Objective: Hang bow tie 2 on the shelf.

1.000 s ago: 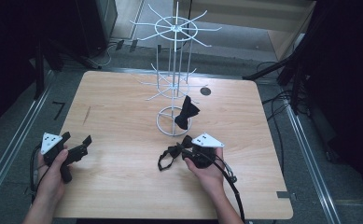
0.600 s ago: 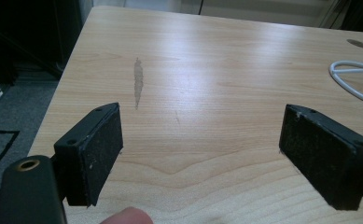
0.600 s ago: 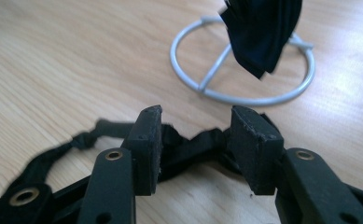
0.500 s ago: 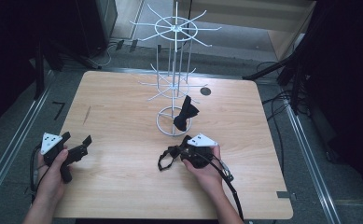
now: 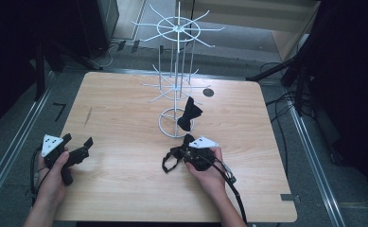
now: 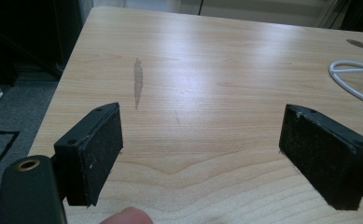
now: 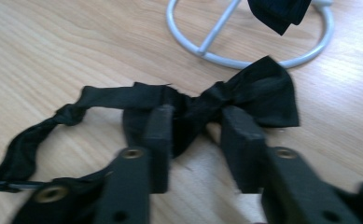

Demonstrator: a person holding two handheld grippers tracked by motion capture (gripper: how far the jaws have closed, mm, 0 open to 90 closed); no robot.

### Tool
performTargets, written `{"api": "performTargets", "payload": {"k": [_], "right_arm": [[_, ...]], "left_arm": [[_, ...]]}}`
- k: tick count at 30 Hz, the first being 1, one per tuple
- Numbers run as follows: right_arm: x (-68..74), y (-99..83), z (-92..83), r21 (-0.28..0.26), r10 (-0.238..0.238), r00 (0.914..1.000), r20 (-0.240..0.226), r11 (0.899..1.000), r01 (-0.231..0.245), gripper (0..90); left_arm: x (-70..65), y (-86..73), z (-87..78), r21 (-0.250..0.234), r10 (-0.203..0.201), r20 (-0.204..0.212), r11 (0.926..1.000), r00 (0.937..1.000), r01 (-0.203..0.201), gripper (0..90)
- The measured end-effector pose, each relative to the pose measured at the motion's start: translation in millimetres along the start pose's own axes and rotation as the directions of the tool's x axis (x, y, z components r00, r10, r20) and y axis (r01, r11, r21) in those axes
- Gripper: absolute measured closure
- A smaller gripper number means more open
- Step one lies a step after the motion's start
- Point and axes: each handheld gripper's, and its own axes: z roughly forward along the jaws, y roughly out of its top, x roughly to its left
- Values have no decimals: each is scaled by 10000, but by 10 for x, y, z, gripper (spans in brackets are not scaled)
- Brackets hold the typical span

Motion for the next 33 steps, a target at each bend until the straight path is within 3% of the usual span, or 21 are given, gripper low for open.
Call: {"api": "performTargets", "payload": {"k": [3,6,23,33], "right_arm": [[13,2,12,66,6,9992,-409,10000,-4,862],[22,7,-1,34,13,9990,-439,10000,-11,900],[136,128,-203,-1328,-226,9950,-969,9911,96,900],[201,153,-227,-1483,-368,9922,-1189,9888,189,900]], "left_arm": [[0,0,0,2,2,1,10000,10000,-2,140],[0,0,0,3,1,0,10000,10000,-1,140],[0,0,-1,-2,6,5,10000,10000,-6,140],[0,0,0,4,4,10,10000,10000,-4,140]]}}
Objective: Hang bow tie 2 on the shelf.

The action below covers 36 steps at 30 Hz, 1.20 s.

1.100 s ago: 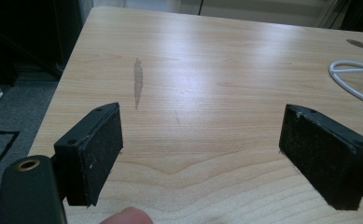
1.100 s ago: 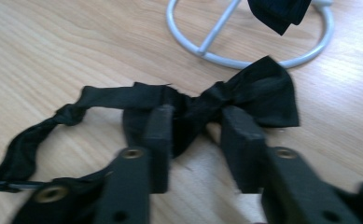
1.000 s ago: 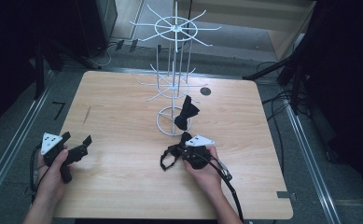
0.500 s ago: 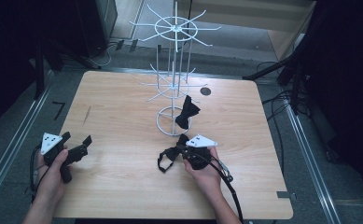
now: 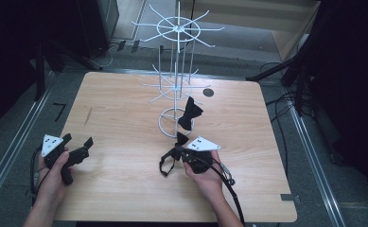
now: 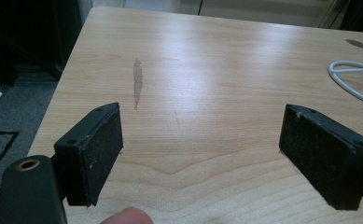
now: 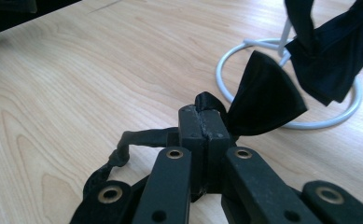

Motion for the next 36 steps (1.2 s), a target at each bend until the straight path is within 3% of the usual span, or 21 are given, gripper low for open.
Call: {"api": "performTargets", "payload": {"k": [9,17,26,36], "right_arm": [[27,-59,99,790,98,9999,-139,9968,-87,900],[143,-85,161,1076,-39,9991,-415,9942,83,900],[270,67,39,196,-361,9974,-623,9991,374,900],[271,192,-59,-422,-531,9976,-443,9978,513,900]], "left_arm": [[0,0,0,-5,-1,6,10000,10000,1,140],[1,0,-1,-4,-4,7,10000,10000,4,140],[0,0,0,-4,-5,2,10000,10000,5,140],[-1,0,0,-7,1,-11,10000,10000,-1,140]]}}
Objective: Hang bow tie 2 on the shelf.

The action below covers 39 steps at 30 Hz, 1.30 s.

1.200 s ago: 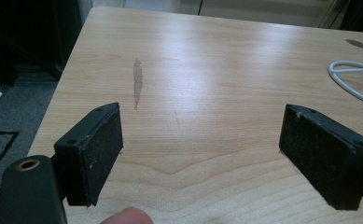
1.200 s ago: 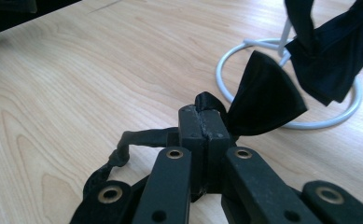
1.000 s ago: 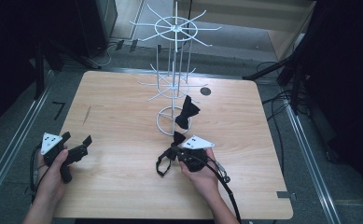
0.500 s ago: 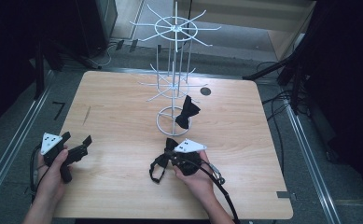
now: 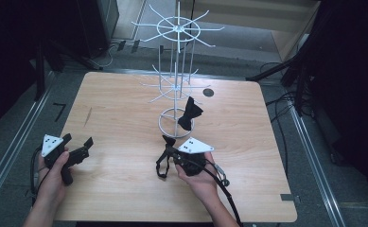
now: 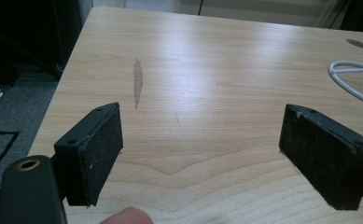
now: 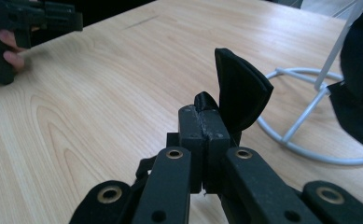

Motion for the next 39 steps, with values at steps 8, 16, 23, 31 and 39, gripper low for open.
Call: {"api": "performTargets", "payload": {"k": [8,16,23,31,39], "right_arm": [[1,106,-57,-268,-123,9999,30,9996,124,900],[12,219,-83,-512,-219,9997,61,9984,222,900],[32,283,-94,-632,-316,9995,67,9975,320,900],[14,397,-122,-877,-395,9991,146,9953,407,900],[18,515,-140,-1069,-454,9989,152,9932,468,900]], "left_arm": [[-2,0,0,-9,12,-6,10000,10000,-12,140],[-5,-1,-1,8,0,2,10000,10000,0,140],[0,0,-1,35,-1,15,10000,10000,1,140],[2,0,-2,55,3,31,10000,10000,-3,140],[4,0,-3,50,-4,48,10000,10000,4,140]]}}
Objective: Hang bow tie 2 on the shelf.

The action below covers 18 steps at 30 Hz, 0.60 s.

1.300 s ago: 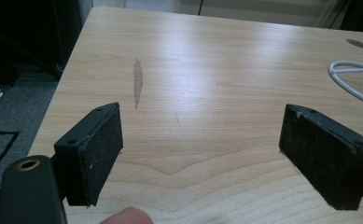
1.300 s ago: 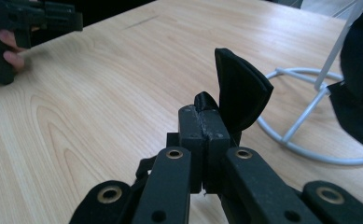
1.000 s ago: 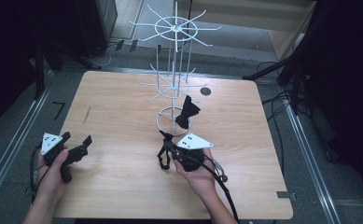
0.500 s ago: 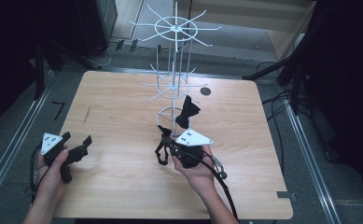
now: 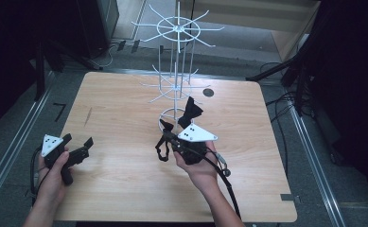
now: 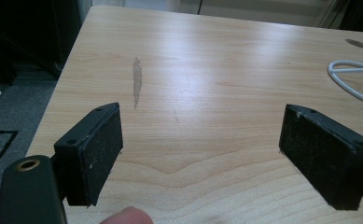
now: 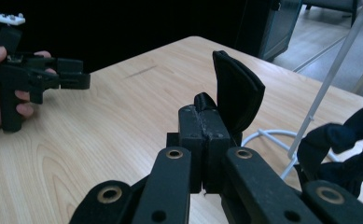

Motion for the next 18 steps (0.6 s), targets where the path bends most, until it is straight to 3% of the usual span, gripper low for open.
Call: {"api": "performTargets", "payload": {"k": [18], "right_arm": [[-45,208,-4,-310,-151,9998,110,9994,154,900]], "left_arm": [[-2,0,0,-12,-18,-4,10000,10000,18,140]]}}
